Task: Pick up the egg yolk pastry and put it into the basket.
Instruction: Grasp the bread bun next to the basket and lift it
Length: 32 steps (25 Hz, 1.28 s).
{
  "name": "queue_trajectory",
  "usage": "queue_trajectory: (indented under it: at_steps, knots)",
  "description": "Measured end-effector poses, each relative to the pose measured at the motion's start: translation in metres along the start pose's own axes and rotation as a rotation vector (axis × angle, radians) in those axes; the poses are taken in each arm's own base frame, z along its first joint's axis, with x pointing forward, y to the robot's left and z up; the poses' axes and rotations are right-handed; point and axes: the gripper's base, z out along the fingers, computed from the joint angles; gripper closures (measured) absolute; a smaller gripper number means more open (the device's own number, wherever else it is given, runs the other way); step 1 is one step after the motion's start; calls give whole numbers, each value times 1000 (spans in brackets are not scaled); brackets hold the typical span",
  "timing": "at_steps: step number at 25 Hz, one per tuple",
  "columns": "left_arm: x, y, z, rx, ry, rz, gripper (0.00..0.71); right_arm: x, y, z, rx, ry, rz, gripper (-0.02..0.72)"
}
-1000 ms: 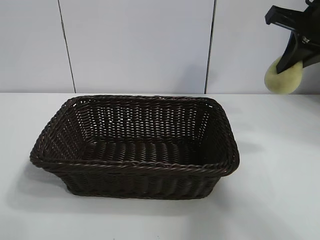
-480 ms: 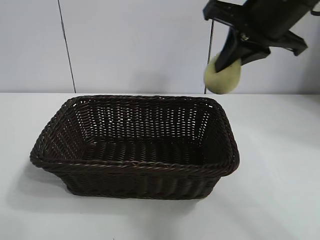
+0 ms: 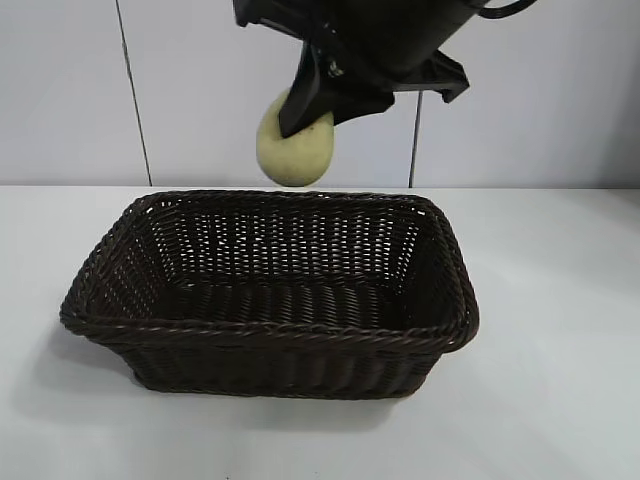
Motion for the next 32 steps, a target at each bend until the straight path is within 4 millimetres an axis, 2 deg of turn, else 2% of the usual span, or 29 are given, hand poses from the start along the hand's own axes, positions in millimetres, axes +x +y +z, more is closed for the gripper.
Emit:
queue_trajectory:
  at_steps: [11,14,17,20,25,28,32]
  knots:
    - [0,0,0,0,0,0,169,35,-26,73,76,70,28,670]
    - [0,0,0,0,0,0,169,44,-30,84,88,94,32,670]
    - [0,0,0,0,0,0,169,46,-31,86,90,101,35,656]
    - [0,0,0,0,0,0,169,46,-31,86,90,103,37,563]
    - [0,0,0,0,0,0,169,46,-30,83,84,124,37,294]
    - [0,0,0,0,0,0,169,42,-28,78,78,124,38,245]
    - [0,0,0,0,0,0,169,26,-28,68,53,195,63,237]
